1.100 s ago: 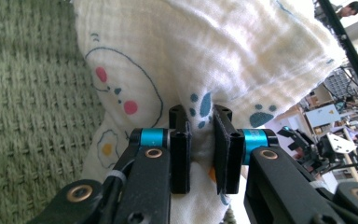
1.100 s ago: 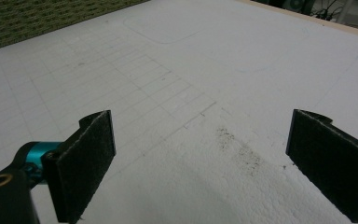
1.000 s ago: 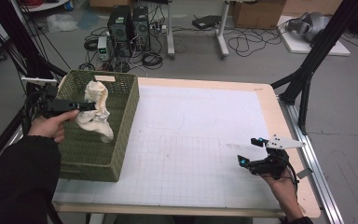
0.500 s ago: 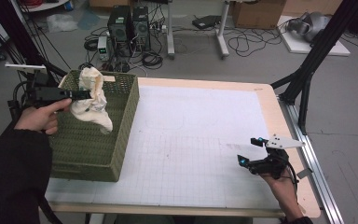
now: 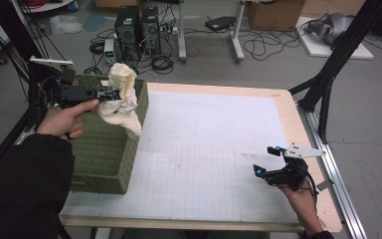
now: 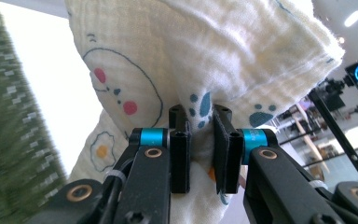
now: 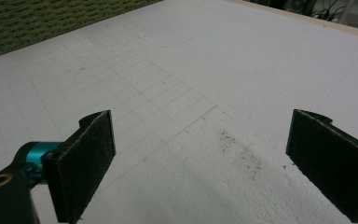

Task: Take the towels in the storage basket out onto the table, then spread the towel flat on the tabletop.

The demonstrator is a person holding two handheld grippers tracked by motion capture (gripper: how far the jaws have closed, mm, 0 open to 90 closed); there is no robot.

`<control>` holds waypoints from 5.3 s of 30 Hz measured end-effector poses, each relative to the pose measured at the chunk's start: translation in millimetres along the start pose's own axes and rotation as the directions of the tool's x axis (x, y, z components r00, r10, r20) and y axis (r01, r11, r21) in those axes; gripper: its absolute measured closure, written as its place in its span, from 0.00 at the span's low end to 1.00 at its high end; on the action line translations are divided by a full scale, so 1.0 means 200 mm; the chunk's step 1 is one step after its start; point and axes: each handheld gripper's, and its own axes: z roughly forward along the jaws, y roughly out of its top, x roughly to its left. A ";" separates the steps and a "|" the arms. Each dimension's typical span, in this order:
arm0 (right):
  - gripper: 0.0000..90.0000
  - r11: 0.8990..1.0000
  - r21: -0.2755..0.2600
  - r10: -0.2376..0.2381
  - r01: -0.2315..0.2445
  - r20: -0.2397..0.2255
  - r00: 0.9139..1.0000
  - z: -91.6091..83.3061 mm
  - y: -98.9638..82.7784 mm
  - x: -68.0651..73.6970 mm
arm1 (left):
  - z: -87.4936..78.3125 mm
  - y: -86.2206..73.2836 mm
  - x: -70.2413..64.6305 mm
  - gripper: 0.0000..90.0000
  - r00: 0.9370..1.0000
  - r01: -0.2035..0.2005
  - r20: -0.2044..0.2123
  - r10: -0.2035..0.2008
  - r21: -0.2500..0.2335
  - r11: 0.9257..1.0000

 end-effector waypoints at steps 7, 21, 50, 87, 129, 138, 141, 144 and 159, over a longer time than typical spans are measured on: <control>0.08 1.000 -0.006 -0.001 0.001 0.000 1.000 0.00 0.00 0.00 | 0.15 0.00 -0.10 0.87 0.999 -0.034 0.025 0.033 0.030 0.999; 0.08 1.000 -0.015 0.001 -0.001 0.000 1.000 -0.01 0.01 0.00 | 0.49 -0.12 -0.25 0.87 0.993 -0.105 -0.043 0.111 0.114 0.988; 0.08 1.000 -0.030 -0.008 0.008 -0.006 1.000 -0.01 0.01 -0.01 | 1.11 -0.52 -0.21 0.86 0.957 -0.148 -0.207 0.206 0.265 0.953; 0.34 0.997 0.016 -0.072 0.073 -0.038 0.997 0.09 0.04 0.05 | 1.48 -0.71 -0.08 0.46 0.927 -0.294 -0.197 0.320 0.147 0.944; 0.62 0.991 0.043 -0.122 0.125 -0.076 0.990 0.14 0.05 0.08 | 1.15 -0.81 0.00 0.47 0.853 -0.437 -0.277 0.442 0.084 0.896; 0.68 0.978 0.119 -0.156 0.169 -0.107 0.982 0.21 0.03 0.13 | 1.17 -0.92 0.03 0.61 0.845 -0.431 -0.245 0.475 0.212 0.877; 0.69 0.971 0.158 -0.164 0.181 -0.117 0.980 0.26 0.03 0.14 | 1.20 -0.93 0.04 0.69 0.834 -0.438 -0.246 0.493 0.246 0.865; 0.69 0.962 0.193 -0.173 0.193 -0.112 0.978 0.31 0.03 0.14 | 1.25 -0.94 0.06 0.74 0.832 -0.436 -0.234 0.503 0.285 0.854; 0.97 0.943 0.255 -0.191 0.213 -0.107 0.976 0.39 0.01 0.11 | 1.28 -0.97 0.04 0.99 0.780 -0.464 -0.274 0.562 0.351 0.814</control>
